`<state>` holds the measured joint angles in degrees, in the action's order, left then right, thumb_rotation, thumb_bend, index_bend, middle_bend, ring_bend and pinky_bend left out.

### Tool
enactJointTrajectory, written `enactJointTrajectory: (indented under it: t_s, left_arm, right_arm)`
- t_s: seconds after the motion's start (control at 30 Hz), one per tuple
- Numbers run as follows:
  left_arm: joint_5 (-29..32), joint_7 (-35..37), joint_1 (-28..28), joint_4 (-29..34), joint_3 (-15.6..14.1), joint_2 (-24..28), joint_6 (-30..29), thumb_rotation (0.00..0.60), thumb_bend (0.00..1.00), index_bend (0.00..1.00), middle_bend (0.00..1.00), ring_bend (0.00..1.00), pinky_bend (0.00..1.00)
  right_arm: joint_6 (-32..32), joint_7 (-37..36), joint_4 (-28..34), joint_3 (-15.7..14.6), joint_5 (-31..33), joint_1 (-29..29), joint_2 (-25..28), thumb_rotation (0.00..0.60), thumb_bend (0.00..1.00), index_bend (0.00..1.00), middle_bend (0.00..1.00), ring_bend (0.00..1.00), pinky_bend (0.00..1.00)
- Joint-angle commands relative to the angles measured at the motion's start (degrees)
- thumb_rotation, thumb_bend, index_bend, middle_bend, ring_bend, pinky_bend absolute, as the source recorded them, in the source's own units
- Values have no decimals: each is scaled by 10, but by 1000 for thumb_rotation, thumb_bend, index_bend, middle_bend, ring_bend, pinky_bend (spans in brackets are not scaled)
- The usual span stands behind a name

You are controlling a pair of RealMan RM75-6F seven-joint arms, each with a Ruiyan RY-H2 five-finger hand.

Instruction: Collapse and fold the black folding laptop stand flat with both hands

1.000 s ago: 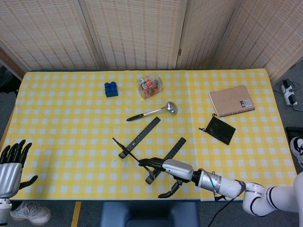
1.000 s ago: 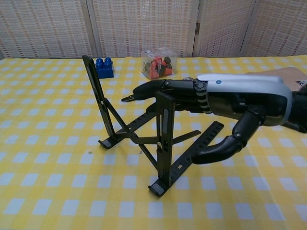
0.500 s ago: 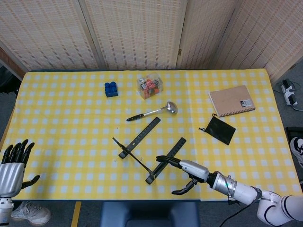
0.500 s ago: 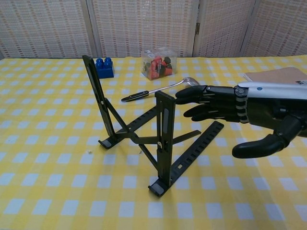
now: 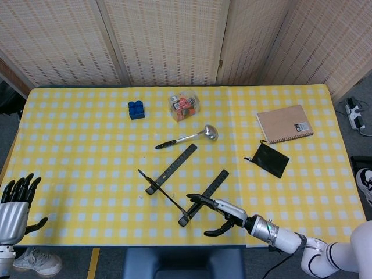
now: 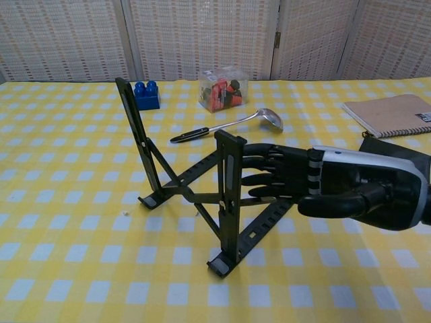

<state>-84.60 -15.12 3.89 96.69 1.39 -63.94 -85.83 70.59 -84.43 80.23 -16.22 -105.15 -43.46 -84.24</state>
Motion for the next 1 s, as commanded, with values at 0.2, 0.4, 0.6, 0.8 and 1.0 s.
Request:
enactJointTrajectory:
  t_s: [0.2,0.4,0.6,0.8,1.0]
  left_arm:
    - [-4,3,0,-3,-2,-2,0,600,164,62,57,15,0]
    - [-7,4,0,-5,-3,-3,0,600,164,62,57,15,0]
    - [-6,5,-1,-7,-4,-4,2,600,164,62,57,15,0]
    - [-7,3,0,-6,-4,-3,3,600,164,62,57,15,0]
    - [-7,4,-1,-6,-4,-2,3,600,163,62,57,15,0]
  right_arm:
    - [24,-111,-51,-19,-8,18,-50,454,253,0,0,30,0]
    - [32,-150,-78,-22,-7,26,-72,453,253,0,0,31,0]
    - [48,-192,-87,-21,-5,30,-81,453,253,0,0,32,0]
    - [31,-233,-99,-28,-3,26,-101,453,253,0,0,30,0]
    - [22,-252,-109,-26,2,25,-116,454,253,0,0,29,0]
